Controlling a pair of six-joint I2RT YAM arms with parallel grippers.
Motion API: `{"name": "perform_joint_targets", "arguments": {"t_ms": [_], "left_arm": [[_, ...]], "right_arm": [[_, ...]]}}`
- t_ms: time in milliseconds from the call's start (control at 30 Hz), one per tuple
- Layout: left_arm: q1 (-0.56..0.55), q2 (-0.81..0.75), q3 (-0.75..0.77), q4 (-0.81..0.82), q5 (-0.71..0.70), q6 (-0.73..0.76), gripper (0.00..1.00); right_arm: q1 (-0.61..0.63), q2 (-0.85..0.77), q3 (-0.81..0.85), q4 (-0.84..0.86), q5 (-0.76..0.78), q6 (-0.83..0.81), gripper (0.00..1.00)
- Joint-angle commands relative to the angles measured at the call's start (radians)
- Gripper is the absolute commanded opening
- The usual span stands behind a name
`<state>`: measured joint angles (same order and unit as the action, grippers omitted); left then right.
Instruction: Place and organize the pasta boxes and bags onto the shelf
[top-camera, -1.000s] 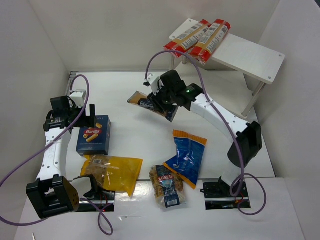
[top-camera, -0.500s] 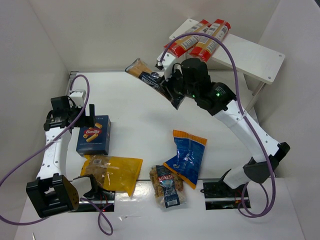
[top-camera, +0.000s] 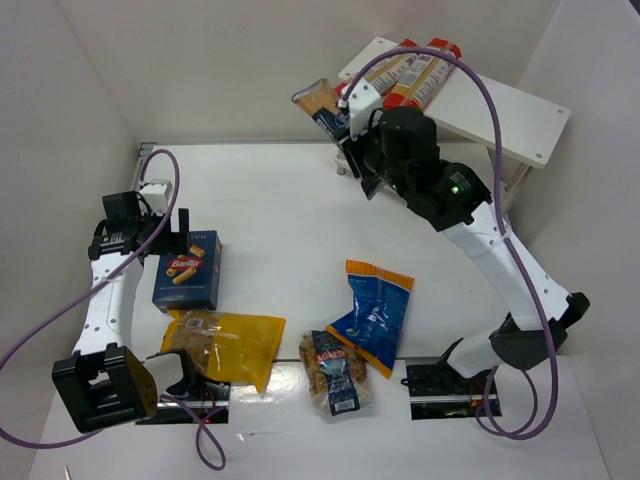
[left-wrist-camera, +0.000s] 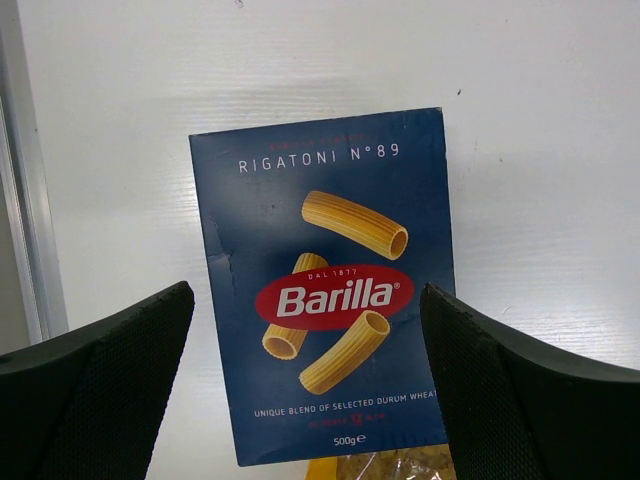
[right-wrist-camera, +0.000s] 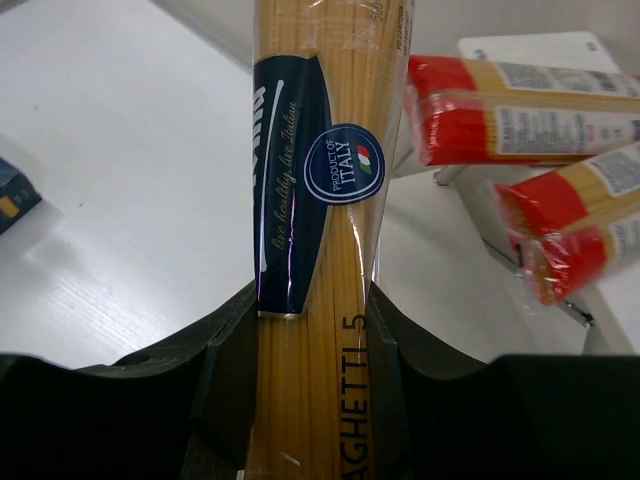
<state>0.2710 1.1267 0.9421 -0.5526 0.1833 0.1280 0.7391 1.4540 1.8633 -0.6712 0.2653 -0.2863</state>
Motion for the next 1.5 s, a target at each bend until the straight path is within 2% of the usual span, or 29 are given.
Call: {"name": "perform_joint_targets", "arguments": {"t_ms": [0,267,467,700,933,1067,1233,1467], "left_arm": [[-0.004,0.002,0.000,0.026,-0.001,-0.004,0.99],[-0.004,0.002,0.000,0.026,-0.010,-0.004,0.99],[-0.004,0.002,-0.009,0.026,-0.010,-0.004,0.99],[-0.004,0.002,-0.009,0.026,-0.010,-0.004,0.99],[-0.004,-0.007,-0.009,0.026,-0.001,-0.004,0.99],[-0.004,-0.007,-0.009,0.026,0.008,-0.004,0.99],[-0.004,-0.007,-0.009,0.026,0.018,-0.004,0.99],[-0.004,-0.016,-0.009,0.026,0.027,-0.004,0.99]], "right_arm": [[-0.016,-0.110,0.117,0.248,0.090,-0.004,0.00],[-0.076,-0.129,0.139,0.301,0.172,-0.022,0.00],[-0.165,-0.139,0.071,0.398,0.291,-0.051,0.00],[-0.320,-0.121,0.059,0.426,0.331,0.018,0.00],[-0.423,-0.074,0.050,0.437,0.331,0.097,0.00],[-0.477,-0.037,0.050,0.446,0.293,0.156,0.00],[-0.604,0.009,0.028,0.437,0.129,0.298,0.00],[-0.688,0.077,0.060,0.407,0.011,0.442,0.00]]}}
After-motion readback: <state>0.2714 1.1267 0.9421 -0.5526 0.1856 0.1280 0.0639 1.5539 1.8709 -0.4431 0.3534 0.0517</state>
